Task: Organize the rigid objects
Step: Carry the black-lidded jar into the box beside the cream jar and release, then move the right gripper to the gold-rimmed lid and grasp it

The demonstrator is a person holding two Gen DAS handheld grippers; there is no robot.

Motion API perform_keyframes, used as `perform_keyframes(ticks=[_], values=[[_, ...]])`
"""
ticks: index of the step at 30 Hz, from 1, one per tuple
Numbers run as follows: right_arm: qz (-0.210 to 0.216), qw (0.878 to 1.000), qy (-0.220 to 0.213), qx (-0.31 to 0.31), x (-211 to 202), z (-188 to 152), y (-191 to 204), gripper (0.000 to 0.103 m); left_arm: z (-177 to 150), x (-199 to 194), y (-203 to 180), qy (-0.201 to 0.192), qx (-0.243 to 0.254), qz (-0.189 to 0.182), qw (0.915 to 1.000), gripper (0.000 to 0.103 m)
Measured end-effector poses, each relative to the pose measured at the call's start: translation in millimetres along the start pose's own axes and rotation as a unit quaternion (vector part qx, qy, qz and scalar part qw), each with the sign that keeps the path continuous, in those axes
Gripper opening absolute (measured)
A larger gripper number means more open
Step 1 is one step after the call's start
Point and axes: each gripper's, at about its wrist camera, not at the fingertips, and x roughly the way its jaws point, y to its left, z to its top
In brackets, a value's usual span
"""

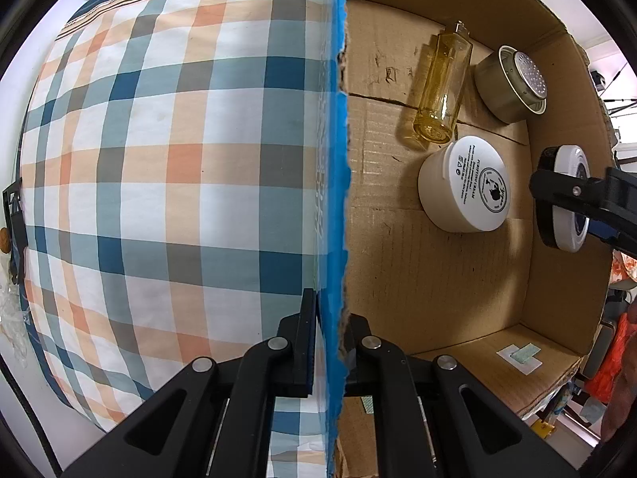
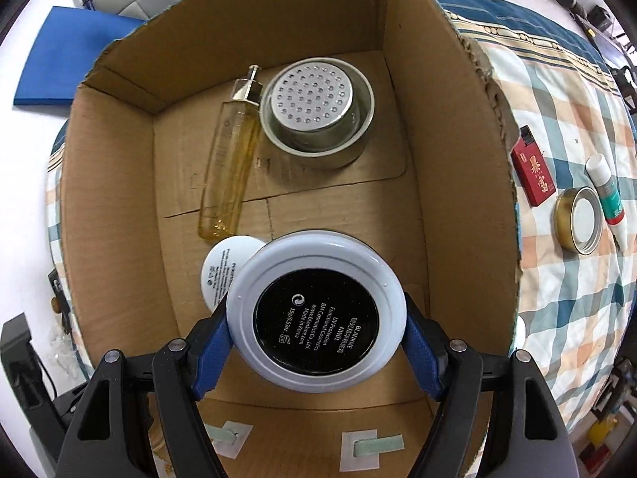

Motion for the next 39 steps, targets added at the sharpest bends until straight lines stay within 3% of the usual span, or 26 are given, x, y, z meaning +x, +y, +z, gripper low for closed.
perform_keyframes(ticks=[12, 15, 18, 20, 39], values=[[-0.042, 0.999, 0.012, -0.001, 14.1, 8.8, 9.0, 0.080, -0.6, -0.4, -4.8, 0.000, 0.006, 0.001, 1.0000, 0.006], [-0.053, 0.998, 0.018, -0.005, 17.8, 9.3, 13.2, 0.085, -0.5, -1.1, -6.1, -0.001, 0.007, 0.000, 1.0000, 0.006], [-0.056, 0.998, 0.016, -0.006, 17.7, 9.6, 16.5, 0.098, -1.4, -1.3, -5.1, 0.000, 0.007, -0.001, 1.0000, 0.006], [-0.059, 0.998, 0.015, -0.007, 16.0, 8.8, 16.3, 0.098, -1.8, -1.1, -5.1, 0.000, 0.008, -0.001, 1.0000, 0.006], [-0.030, 0.999, 0.007, -0.029, -15.9, -26.3, 26.8, 0.103, -3.0, -1.4, -3.0, -0.001, 0.009, 0.000, 1.0000, 0.006]])
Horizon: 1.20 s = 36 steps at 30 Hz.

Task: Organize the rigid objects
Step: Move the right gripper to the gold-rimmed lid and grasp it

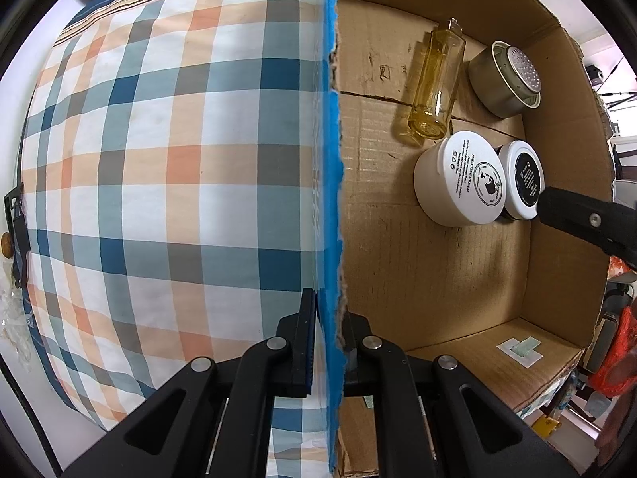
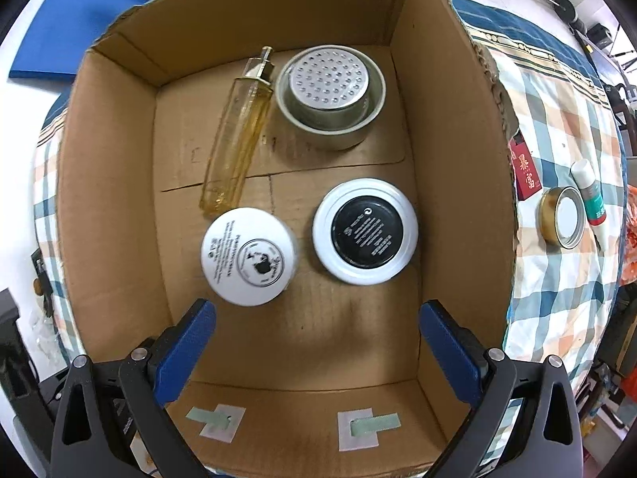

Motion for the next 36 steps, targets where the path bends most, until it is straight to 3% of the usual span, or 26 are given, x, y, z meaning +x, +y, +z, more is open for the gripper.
perform_keyframes(ticks=[9, 13, 19, 21, 24, 28, 31, 36], values=[[0.028, 0.999, -0.023, -0.010, -37.0, -18.9, 0.9, 0.103, -3.7, -2.4, 0.4, -0.002, -0.001, -0.001, 1.0000, 0.005], [0.056, 0.995, -0.076, 0.012, -67.4, -22.6, -19.9, 0.103, -5.3, -3.1, 0.2, -0.004, 0.000, -0.001, 1.0000, 0.005], [0.077, 0.974, -0.193, 0.090, -109.7, -17.4, -100.4, 0.103, -6.9, -3.7, 0.8, -0.005, -0.002, -0.002, 1.0000, 0.005], [0.080, 0.975, -0.173, 0.115, -104.7, -11.0, -130.1, 0.103, -7.0, -3.9, 1.0, -0.005, -0.002, -0.001, 1.0000, 0.005], [0.051, 0.979, -0.114, 0.158, -80.1, -1.7, -180.7, 0.103, -7.0, -3.8, 1.3, -0.005, -0.003, -0.002, 1.0000, 0.005], [0.010, 0.972, -0.107, 0.207, -52.5, 1.7, -238.6, 0.103, -7.4, -4.2, 1.8, -0.006, -0.004, -0.003, 1.0000, 0.005], [0.004, 0.968, -0.096, 0.232, -33.8, 3.4, -268.6, 0.103, -7.4, -4.1, 2.1, -0.006, -0.005, -0.002, 1.0000, 0.005], [-0.005, 0.963, -0.088, 0.253, -8.9, 6.8, -291.0, 0.103, -7.2, -4.7, 3.1, -0.005, -0.006, -0.002, 1.0000, 0.005]])
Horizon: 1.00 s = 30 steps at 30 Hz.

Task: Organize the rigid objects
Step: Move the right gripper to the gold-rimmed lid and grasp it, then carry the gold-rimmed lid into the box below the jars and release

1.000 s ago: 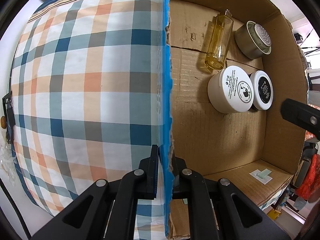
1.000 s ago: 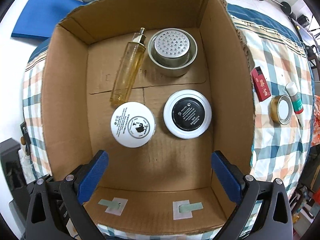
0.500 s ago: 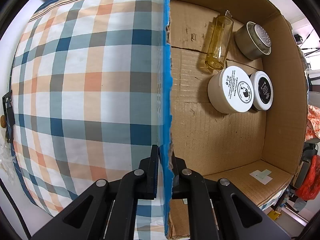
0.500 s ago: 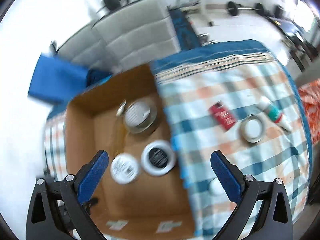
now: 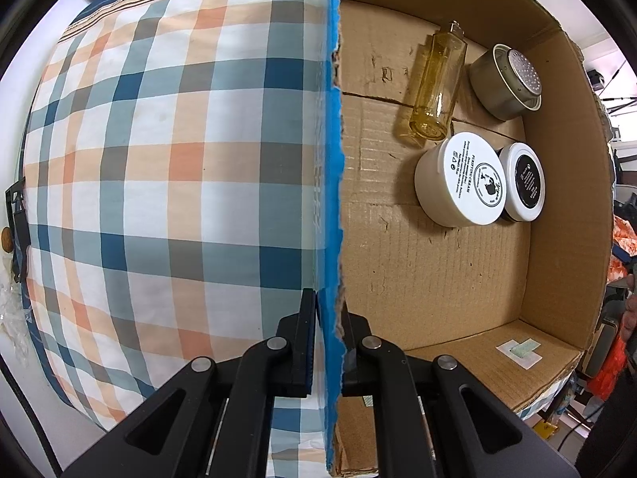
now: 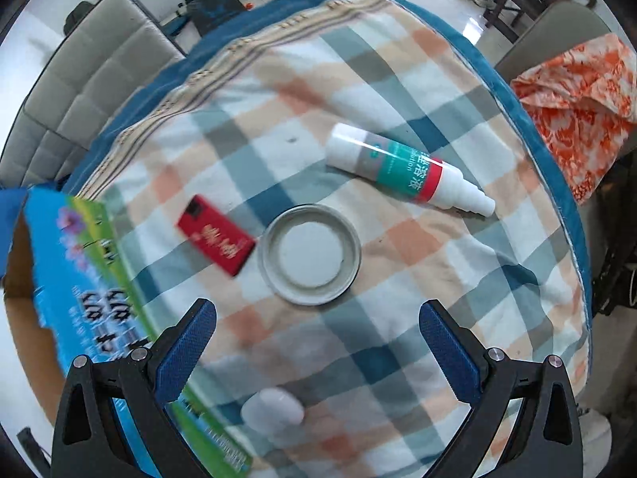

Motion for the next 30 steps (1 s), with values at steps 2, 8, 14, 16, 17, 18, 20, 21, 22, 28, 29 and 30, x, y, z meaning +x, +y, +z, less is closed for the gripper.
perform_keyframes(ticks=[2, 8, 14, 16, 17, 18, 20, 21, 22, 28, 29, 30], values=[[-0.003, 1.000, 0.003, 0.008, 10.4, 4.9, -2.8, 0.103, 0.3, -0.4, 0.7, 0.001, -0.001, 0.000, 1.0000, 0.005], [0.001, 1.000, 0.022, 0.010, 41.1, 17.7, 8.8, 0.103, 3.1, 0.6, -1.4, 0.004, 0.000, 0.004, 1.0000, 0.005], [-0.008, 0.999, 0.051, 0.012, 65.0, 25.6, 21.1, 0.086, 5.8, 2.6, -2.6, 0.006, 0.000, 0.007, 1.0000, 0.005], [-0.002, 0.999, 0.046, 0.012, 61.7, 26.5, 23.2, 0.071, 6.5, 3.3, -3.0, 0.006, 0.001, 0.008, 0.9999, 0.005], [0.001, 0.999, 0.046, 0.009, 60.5, 27.5, 24.6, 0.070, 6.7, 3.8, -2.9, 0.007, 0.001, 0.007, 0.9999, 0.005], [-0.004, 0.999, 0.051, 0.001, 60.0, 27.2, 27.6, 0.070, 6.6, 4.2, -3.0, 0.007, 0.001, 0.007, 1.0000, 0.005], [-0.004, 0.998, 0.056, -0.010, 59.3, 23.3, 30.4, 0.070, 7.3, 4.9, -2.9, 0.007, 0.001, 0.007, 0.9999, 0.005], [-0.004, 0.998, 0.058, -0.013, 58.6, 20.6, 32.3, 0.070, 6.9, 5.1, -3.1, 0.007, 0.001, 0.008, 0.9999, 0.005], [-0.005, 0.998, 0.059, -0.015, 58.1, 17.6, 32.9, 0.070, 7.1, 5.2, -3.0, 0.007, 0.001, 0.008, 0.9999, 0.005], [0.016, 0.998, 0.060, -0.028, 45.8, -4.0, 38.0, 0.069, 6.7, 6.9, -3.6, 0.006, 0.002, 0.008, 0.9999, 0.005], [0.019, 0.998, 0.059, -0.029, 42.9, -5.9, 39.3, 0.069, 7.0, 7.2, -3.4, 0.006, 0.003, 0.008, 0.9999, 0.005], [0.024, 0.998, 0.057, -0.032, 38.1, -8.9, 41.7, 0.069, 6.4, 7.2, -3.8, 0.006, 0.003, 0.008, 0.9999, 0.005]])
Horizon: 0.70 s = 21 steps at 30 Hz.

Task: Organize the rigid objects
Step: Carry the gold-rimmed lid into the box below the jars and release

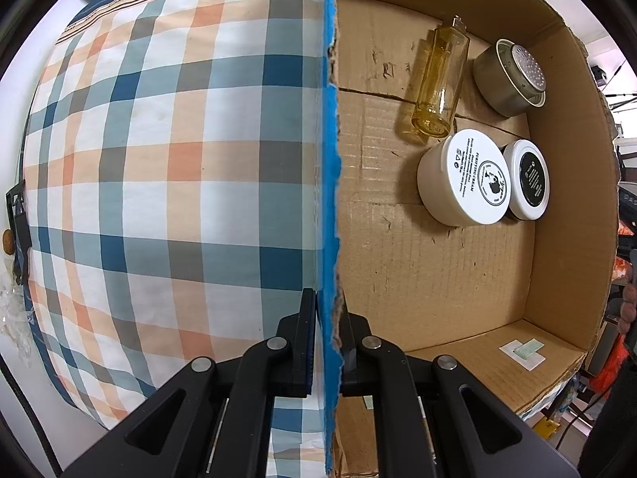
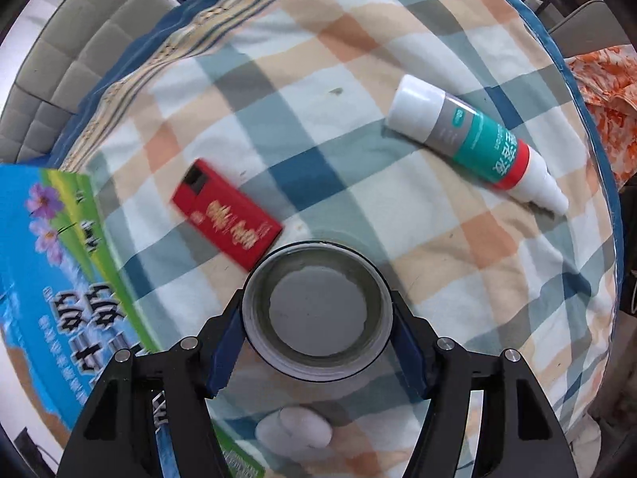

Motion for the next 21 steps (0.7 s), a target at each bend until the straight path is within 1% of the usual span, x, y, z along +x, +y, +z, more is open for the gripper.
perform_keyframes(ticks=[8, 15, 19, 21], values=[[0.037, 0.997, -0.032, -0.056, -57.3, -21.2, 39.9, 0.069, -1.1, -0.4, 1.6, -0.001, 0.000, -0.002, 1.0000, 0.005], [0.076, 0.988, -0.049, -0.122, -107.5, -51.0, 88.4, 0.069, -2.8, -1.6, 0.9, -0.003, 0.001, -0.003, 1.0000, 0.005], [0.097, 0.982, -0.051, -0.154, -127.5, -71.2, 118.3, 0.069, -2.9, -1.9, 0.7, -0.003, 0.000, -0.003, 1.0000, 0.005], [0.102, 0.980, -0.050, -0.166, -125.7, -75.8, 126.3, 0.069, -3.0, -2.2, 0.2, -0.004, 0.001, -0.003, 1.0000, 0.005]])
